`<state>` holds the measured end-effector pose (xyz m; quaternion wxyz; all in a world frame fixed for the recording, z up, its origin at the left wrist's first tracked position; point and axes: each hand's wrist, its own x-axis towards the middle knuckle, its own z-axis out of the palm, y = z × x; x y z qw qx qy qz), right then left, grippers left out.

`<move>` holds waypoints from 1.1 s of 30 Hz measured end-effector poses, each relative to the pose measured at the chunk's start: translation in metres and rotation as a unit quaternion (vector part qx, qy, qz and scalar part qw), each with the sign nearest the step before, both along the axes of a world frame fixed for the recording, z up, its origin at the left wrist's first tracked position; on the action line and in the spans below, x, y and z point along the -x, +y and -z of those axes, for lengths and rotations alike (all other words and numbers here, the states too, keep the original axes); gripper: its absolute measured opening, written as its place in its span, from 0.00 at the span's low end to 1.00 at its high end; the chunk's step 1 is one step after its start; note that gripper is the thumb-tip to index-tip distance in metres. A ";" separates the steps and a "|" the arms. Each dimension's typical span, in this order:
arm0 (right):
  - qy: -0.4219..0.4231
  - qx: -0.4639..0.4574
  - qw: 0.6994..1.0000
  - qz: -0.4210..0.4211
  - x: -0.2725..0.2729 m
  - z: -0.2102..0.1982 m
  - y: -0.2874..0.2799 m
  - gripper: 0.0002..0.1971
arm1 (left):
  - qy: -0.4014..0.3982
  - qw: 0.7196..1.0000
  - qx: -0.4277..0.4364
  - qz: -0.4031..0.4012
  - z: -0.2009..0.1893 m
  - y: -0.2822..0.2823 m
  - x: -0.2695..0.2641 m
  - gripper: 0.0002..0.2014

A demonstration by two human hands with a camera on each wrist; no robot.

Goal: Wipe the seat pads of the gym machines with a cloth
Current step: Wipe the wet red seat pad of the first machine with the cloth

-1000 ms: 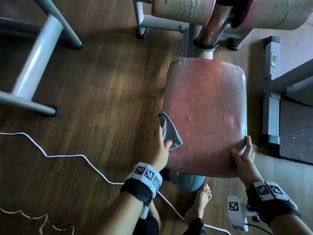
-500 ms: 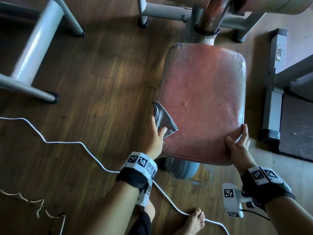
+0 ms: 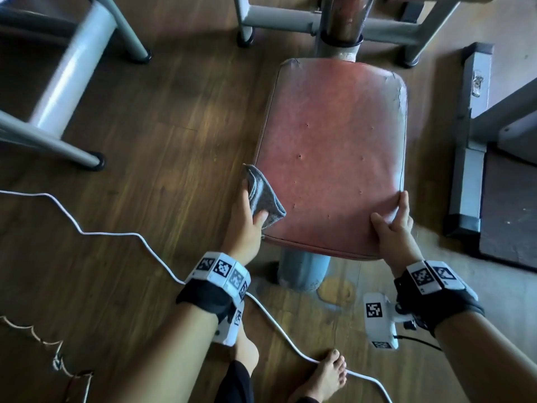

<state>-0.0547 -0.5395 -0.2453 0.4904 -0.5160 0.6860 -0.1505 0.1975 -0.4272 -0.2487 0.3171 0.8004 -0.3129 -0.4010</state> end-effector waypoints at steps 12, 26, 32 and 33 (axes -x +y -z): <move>-0.016 -0.038 0.993 -0.111 0.065 -0.009 0.010 0.23 | -0.011 0.964 0.002 -0.264 -0.010 -0.002 0.067 0.38; -0.020 -0.026 0.986 -0.164 0.076 -0.007 -0.003 0.12 | 0.011 0.921 -0.001 -0.390 -0.041 -0.007 0.114 0.36; -0.011 -0.023 0.989 -0.143 0.070 -0.010 0.003 0.16 | 0.096 0.921 -0.022 -0.378 -0.031 -0.008 0.151 0.41; -0.005 -0.023 0.989 -0.143 0.071 -0.011 0.002 0.18 | 0.088 0.918 -0.014 -0.387 -0.029 -0.009 0.147 0.40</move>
